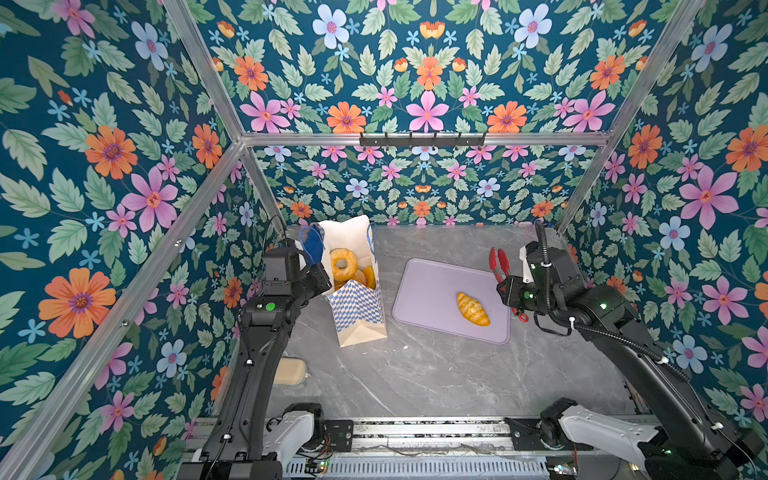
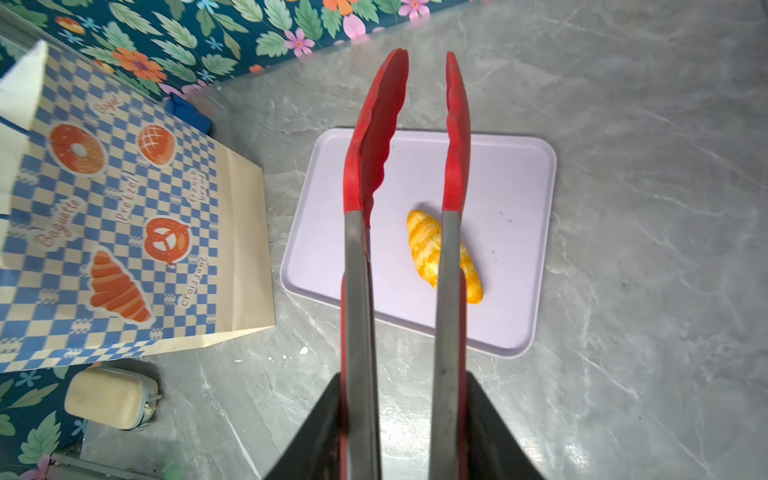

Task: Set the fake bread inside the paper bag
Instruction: 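Withdraw the open right tongs from the bag back over the tray, then lower the right tongs beside the croissant on the tray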

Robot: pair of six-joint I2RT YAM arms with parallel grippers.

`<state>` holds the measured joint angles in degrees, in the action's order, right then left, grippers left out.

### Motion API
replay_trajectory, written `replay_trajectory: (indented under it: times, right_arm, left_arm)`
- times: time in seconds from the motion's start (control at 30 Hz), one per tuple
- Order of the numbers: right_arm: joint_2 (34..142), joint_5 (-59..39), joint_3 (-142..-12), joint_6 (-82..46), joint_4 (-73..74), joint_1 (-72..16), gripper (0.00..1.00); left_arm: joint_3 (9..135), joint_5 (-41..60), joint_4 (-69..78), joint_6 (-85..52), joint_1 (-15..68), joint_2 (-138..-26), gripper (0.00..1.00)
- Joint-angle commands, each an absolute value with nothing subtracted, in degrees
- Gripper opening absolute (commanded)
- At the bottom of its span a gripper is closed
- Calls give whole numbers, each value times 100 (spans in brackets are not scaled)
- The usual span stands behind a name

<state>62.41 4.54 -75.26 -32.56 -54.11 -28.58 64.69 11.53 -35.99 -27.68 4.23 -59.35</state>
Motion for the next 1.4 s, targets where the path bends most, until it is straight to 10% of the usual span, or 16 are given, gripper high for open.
replay_trajectory:
  times: [0.0,1.37]
  right_arm:
    - [6295,206,-7379,-3415,-5335,-2843,42]
    - [7990,-574,-6885,-3305,-5214,-3629,38]
  left_arm:
    - [6437,1195,-3604,-2761,428,-5951,3]
    - [6196,1297,-3401,-2804,430,-5936,3]
